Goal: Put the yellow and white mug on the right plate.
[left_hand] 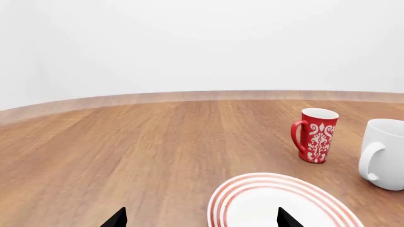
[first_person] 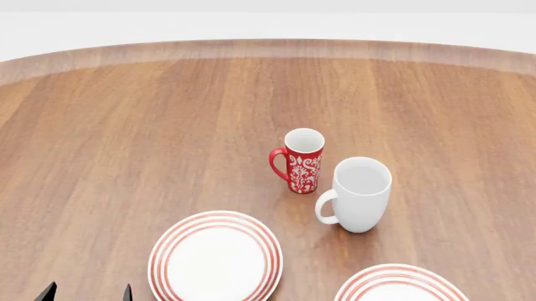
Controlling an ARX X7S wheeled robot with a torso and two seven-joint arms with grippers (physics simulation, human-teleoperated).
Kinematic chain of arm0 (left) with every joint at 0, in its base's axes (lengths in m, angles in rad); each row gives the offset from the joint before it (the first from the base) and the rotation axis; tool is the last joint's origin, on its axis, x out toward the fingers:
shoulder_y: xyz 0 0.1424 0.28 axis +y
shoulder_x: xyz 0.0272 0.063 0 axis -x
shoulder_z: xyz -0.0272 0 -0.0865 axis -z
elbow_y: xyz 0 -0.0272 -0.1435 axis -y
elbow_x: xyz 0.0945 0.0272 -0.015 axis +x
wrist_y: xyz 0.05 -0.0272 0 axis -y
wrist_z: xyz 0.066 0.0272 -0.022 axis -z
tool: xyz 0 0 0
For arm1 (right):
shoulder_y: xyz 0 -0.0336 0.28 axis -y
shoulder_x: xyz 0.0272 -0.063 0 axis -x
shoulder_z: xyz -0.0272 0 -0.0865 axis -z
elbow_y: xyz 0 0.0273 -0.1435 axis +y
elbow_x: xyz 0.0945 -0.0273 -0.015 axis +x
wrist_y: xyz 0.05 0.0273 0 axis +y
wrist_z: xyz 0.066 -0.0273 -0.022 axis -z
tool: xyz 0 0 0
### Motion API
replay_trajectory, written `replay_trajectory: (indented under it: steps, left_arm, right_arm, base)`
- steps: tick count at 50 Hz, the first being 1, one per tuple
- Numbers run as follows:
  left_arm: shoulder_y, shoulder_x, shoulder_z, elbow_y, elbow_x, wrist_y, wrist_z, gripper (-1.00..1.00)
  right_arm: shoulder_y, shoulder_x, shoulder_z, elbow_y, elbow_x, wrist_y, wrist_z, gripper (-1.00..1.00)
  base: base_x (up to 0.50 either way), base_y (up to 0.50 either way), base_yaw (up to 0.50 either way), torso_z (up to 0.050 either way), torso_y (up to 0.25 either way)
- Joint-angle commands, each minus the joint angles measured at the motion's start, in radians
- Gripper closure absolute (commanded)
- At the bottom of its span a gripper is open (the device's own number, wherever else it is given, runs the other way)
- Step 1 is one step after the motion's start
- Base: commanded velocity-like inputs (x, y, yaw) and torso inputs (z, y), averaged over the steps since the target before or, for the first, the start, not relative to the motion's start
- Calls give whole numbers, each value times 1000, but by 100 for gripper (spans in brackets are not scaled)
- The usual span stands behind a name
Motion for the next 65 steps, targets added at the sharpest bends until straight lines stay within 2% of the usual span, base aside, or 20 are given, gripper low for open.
replay_trajectory:
  steps: [1, 14, 29, 65]
  left_arm:
    - [-1, -4, 5, 2, -4, 1, -4, -100]
    - [-4, -9, 11, 3, -8, -1, -9, -100]
    - [-3, -14, 19, 6, -10, -3, -17, -100]
    - [-9, -22, 36, -7, -17, 3, -29, -100]
  right_arm:
    - [5, -2, 1, 10, -21, -10, 27, 100]
    - [15, 24, 63, -28, 22, 12, 57, 100]
    - [-6, 111, 209, -159, 84, 49, 151, 100]
    - [-12, 138, 357, -191, 188, 58, 229, 100]
  base:
    - [0, 0, 0, 0, 0]
    - [0, 0, 0, 0, 0]
    - [0, 0, 0, 0, 0]
    - [0, 0, 0, 0, 0]
